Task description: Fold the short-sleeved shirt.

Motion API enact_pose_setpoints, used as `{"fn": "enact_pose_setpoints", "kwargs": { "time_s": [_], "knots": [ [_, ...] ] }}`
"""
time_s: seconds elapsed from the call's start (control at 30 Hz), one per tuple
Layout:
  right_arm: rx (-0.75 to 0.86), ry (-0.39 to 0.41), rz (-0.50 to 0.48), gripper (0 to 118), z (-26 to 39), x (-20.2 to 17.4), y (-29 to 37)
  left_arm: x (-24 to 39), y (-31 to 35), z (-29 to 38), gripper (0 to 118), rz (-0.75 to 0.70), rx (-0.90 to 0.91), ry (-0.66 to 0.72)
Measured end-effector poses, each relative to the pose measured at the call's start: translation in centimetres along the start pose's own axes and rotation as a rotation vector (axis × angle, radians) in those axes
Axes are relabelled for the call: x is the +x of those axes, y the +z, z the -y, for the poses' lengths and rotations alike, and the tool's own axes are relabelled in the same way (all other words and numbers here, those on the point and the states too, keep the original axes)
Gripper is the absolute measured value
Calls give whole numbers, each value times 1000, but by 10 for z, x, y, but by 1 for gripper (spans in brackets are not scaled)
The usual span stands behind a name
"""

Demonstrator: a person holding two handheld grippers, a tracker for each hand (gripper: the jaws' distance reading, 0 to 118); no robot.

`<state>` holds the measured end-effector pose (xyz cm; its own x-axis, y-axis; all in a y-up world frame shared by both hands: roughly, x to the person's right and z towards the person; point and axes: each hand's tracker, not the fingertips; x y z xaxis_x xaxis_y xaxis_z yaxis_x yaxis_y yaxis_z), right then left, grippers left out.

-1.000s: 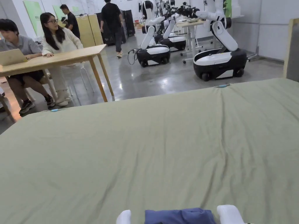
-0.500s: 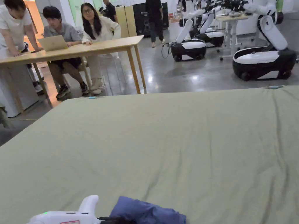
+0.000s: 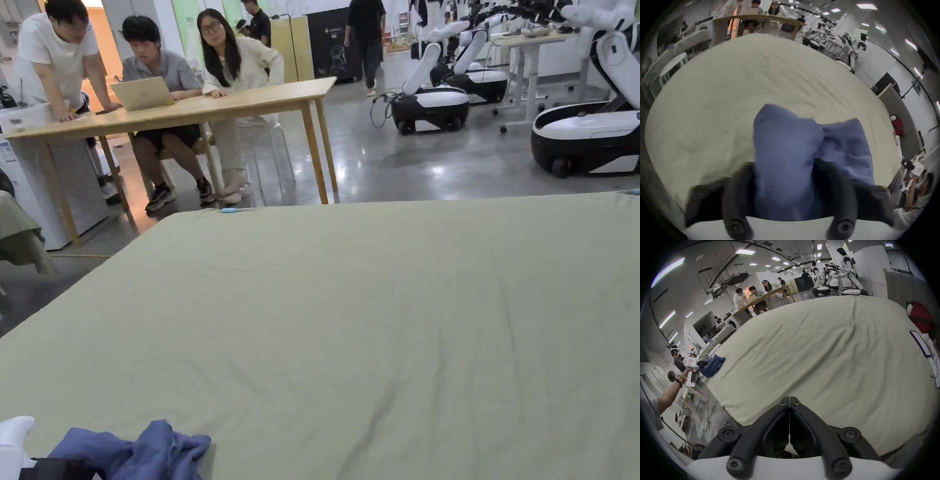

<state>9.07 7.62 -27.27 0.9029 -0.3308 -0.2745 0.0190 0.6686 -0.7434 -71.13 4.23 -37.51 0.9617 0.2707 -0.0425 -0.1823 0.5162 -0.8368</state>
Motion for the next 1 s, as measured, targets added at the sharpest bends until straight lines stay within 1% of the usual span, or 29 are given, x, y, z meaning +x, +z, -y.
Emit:
{"fn": "enact_pose_setpoints", "kwargs": {
  "time_s": [0.03, 0.07, 0.13, 0.2, 0.23, 0.27, 0.33, 0.37, 0.4, 0.47, 0.5, 0.53, 0.57, 0.6, 0.63, 0.73, 0.77, 0.83, 0.87, 0.9, 0.97, 1.0],
  "knots": [
    [3, 6, -9, 1, -2, -2, 3, 1, 0, -1, 116, -43, 18, -11],
    [2, 15, -15, 1, -2, -3, 4, 1, 1, -2, 118, -80, 23, -9],
    [0, 32, -17, 1, -2, -6, 5, 9, 18, -3, 117, -59, 49, 4],
    [7, 40, -14, 1, -2, -10, 8, 20, 34, -8, 115, -92, 111, 39],
    [15, 37, -17, 1, -1, -10, 10, 11, 40, -9, 98, -101, 138, 41],
    [23, 31, -24, 1, 0, -10, 13, 21, 49, -8, 65, -86, 165, 37],
    [52, 17, -39, 1, 1, -1, 21, 61, 69, -1, 34, -76, 283, -23],
    [63, 14, -42, 1, 1, 0, 25, 87, 76, 5, 19, -140, 348, -85],
    [77, 13, -41, 1, 1, 2, 29, 109, 84, 10, 0, -168, 455, -124],
    [104, 18, -31, 1, 0, 8, 40, 157, 92, 21, 0, -38, 440, -84],
    [119, 20, -22, 1, -2, 11, 47, 187, 95, 28, 0, -1, 467, -83],
    [138, 22, -12, 1, -6, 13, 55, 217, 98, 32, 0, 34, 507, -123],
    [165, 30, 1, 1, -13, 7, 69, 250, 100, 34, 0, 6, 525, -168],
    [196, 53, 11, 1, -18, 8, 81, 264, 97, 32, 0, 6, 573, -204],
    [226, 79, 31, 1, -25, 8, 94, 279, 93, 30, 0, 30, 580, -218],
    [335, 168, 102, 1, -48, 14, 132, 365, 100, 27, 0, 104, 683, -317],
    [381, 189, 122, 1, -59, 13, 145, 404, 102, 25, 0, 105, 709, -349],
    [459, 218, 126, 1, -91, 8, 169, 458, 107, 16, 0, 103, 765, -351],
    [501, 230, 138, 1, -106, 6, 178, 480, 111, 10, 0, 128, 786, -355],
    [544, 249, 162, 1, -121, 4, 184, 502, 111, 1, 0, 163, 798, -355],
    [609, 306, 212, 1, -154, 1, 187, 542, 116, -13, 0, 141, 805, -365],
    [638, 320, 254, 1, -172, -1, 187, 560, 116, -21, 0, 138, 823, -365]
  ]
}}
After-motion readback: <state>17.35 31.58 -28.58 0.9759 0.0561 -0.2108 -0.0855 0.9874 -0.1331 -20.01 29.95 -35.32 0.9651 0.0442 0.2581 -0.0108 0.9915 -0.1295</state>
